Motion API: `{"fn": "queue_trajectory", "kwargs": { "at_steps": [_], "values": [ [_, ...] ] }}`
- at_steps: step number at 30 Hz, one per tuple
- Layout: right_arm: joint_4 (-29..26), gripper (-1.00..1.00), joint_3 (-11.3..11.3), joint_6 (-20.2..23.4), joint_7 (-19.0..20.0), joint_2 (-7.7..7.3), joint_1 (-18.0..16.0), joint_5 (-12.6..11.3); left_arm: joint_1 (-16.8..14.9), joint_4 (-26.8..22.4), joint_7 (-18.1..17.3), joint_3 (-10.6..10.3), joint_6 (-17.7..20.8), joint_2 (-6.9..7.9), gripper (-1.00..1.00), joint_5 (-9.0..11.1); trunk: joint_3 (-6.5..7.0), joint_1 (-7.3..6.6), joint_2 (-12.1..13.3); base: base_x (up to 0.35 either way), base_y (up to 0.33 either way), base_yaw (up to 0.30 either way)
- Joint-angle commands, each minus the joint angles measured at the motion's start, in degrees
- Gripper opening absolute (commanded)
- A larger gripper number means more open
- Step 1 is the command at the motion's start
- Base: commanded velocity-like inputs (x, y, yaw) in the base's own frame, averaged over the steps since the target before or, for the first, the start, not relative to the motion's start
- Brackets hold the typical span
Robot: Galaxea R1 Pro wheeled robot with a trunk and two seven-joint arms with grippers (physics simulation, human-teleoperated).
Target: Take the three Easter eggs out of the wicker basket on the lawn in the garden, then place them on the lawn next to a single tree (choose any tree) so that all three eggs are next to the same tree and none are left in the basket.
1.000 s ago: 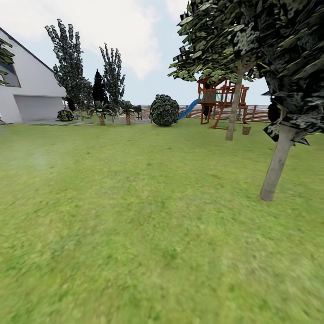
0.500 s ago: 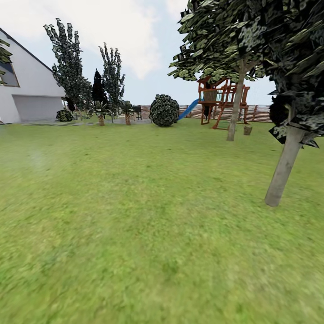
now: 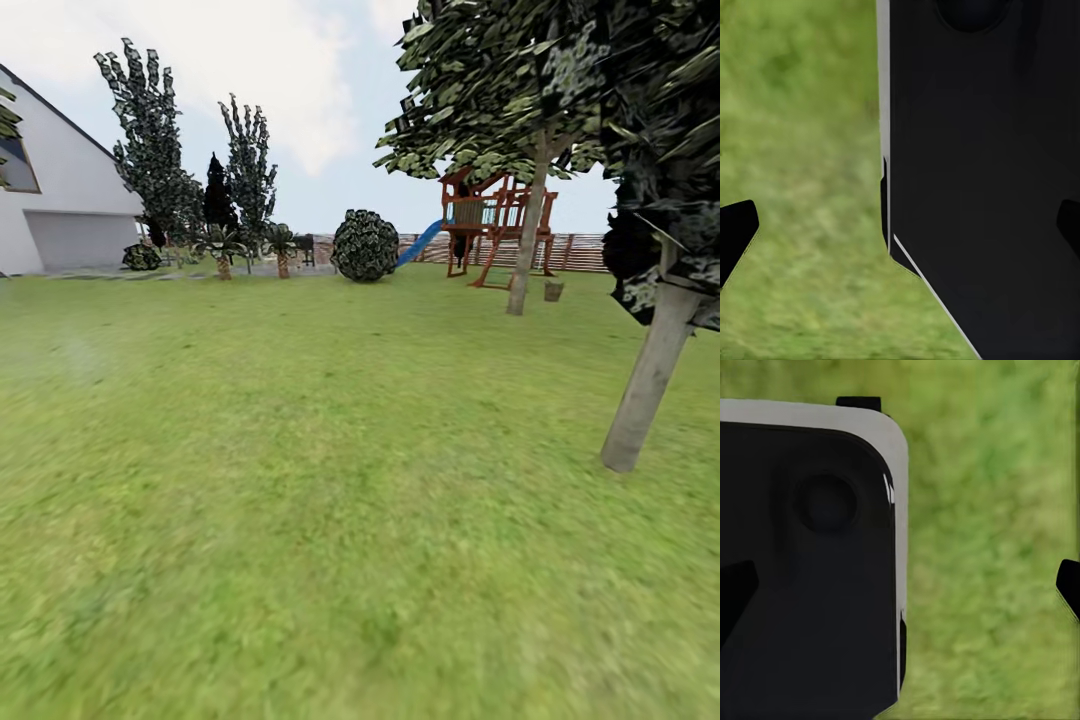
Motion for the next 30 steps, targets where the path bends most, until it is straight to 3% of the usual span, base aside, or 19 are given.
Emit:
{"fn": "queue_trajectory", "kwargs": {
  "at_steps": [1, 30],
  "values": [
    [0.0, 1.00, 0.0, 0.0, 0.0, -0.01, 0.0, 0.0, 0.0, -0.1, 0.0, 0.0, 0.0, 0.00, 1.00, 0.0, -0.05, 0.04, 0.0, 0.337, 0.000, 0.000],
    [0.1, 1.00, 0.1, 0.0, 0.0, -0.01, 0.0, 0.0, 0.0, -0.1, 0.0, 0.0, 0.0, 0.00, 1.00, 0.0, -0.05, 0.04, 0.0, 0.337, 0.000, 0.000]
  ]
}}
